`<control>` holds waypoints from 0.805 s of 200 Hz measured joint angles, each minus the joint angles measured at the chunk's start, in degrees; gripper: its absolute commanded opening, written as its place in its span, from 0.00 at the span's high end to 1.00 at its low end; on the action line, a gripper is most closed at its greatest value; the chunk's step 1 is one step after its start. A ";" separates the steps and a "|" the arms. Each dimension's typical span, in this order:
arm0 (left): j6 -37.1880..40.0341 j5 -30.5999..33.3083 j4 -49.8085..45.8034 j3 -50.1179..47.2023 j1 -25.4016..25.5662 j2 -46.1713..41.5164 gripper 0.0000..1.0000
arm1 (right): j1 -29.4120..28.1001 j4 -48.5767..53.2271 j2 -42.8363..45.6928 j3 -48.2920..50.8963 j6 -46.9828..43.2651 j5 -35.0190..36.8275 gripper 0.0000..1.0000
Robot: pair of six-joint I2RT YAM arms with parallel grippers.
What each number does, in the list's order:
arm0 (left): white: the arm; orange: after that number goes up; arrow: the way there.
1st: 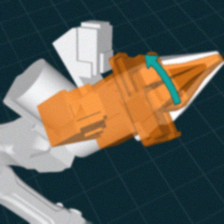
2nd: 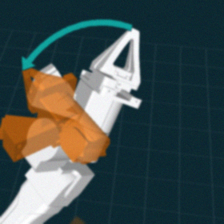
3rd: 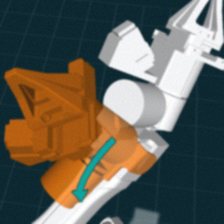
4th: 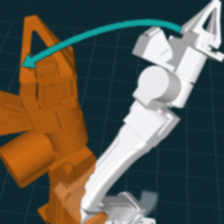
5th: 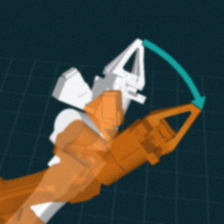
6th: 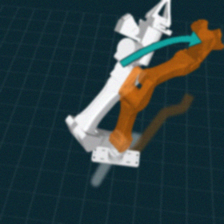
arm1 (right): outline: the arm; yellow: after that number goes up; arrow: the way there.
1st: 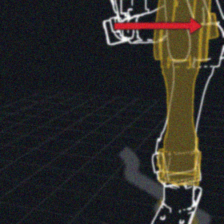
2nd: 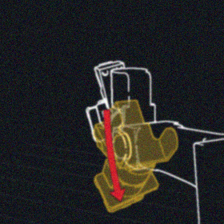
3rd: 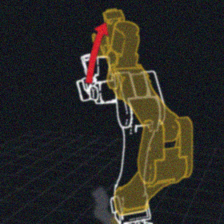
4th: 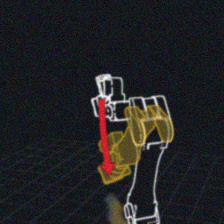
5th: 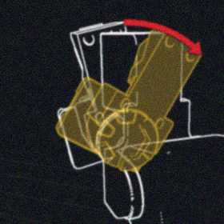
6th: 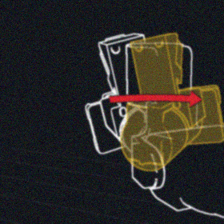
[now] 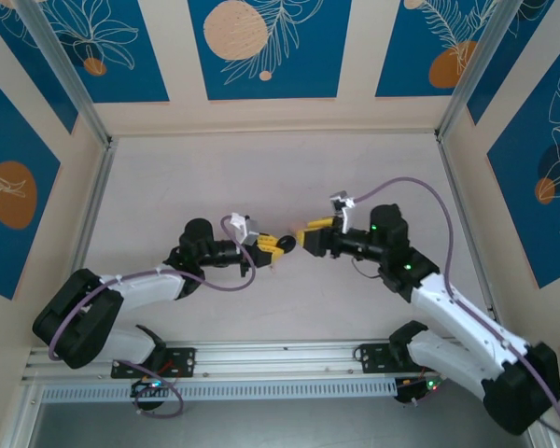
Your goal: Insert the wireless bluetooth earbuds into the charging case
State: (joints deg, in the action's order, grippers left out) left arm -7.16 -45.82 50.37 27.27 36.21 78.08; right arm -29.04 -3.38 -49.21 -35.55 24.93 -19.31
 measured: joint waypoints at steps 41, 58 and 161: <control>-0.39 -4.48 0.37 0.66 0.00 0.13 0.94 | 6.95 9.70 7.74 0.31 -24.68 -12.46 0.47; -1.20 -6.01 1.40 0.68 0.00 0.52 0.94 | 8.22 14.82 7.10 -0.55 -32.79 -15.87 0.48; -3.50 -9.79 6.27 0.72 0.00 1.90 0.94 | 6.12 27.43 -14.64 -11.93 -52.68 -24.57 0.48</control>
State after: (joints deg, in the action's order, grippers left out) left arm -10.66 -55.61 56.64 27.99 36.21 79.99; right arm -22.92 24.05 -63.86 -47.48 -27.75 -43.88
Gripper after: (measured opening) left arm 0.136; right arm 0.518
